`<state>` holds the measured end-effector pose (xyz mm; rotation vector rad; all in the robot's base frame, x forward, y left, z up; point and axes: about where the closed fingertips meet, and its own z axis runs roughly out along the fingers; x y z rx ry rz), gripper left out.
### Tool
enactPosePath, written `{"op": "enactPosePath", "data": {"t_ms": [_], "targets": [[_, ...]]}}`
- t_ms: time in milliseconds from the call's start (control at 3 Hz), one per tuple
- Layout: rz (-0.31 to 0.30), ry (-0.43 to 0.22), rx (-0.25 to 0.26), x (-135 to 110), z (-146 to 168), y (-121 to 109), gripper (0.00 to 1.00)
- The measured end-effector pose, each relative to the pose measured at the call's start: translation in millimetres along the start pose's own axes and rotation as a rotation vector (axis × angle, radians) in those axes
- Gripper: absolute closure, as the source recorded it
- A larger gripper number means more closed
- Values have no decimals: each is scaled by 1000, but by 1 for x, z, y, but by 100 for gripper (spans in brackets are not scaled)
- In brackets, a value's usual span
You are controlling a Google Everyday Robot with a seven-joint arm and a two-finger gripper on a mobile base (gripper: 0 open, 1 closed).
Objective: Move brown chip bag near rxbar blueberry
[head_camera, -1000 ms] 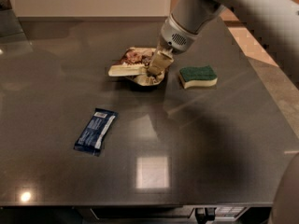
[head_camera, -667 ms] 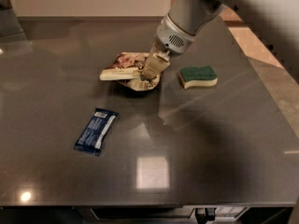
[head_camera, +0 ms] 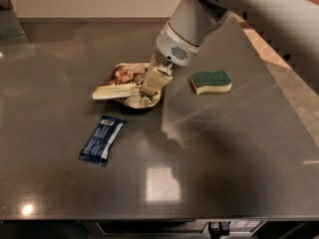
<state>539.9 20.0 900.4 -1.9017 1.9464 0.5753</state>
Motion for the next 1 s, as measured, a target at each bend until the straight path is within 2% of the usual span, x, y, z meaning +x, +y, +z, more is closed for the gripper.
{"op": "enactPosePath", "data": {"t_ms": [667, 1000], "targets": [[-2, -1, 0, -2, 2, -1, 12], [-3, -2, 0, -2, 4, -1, 0]]}}
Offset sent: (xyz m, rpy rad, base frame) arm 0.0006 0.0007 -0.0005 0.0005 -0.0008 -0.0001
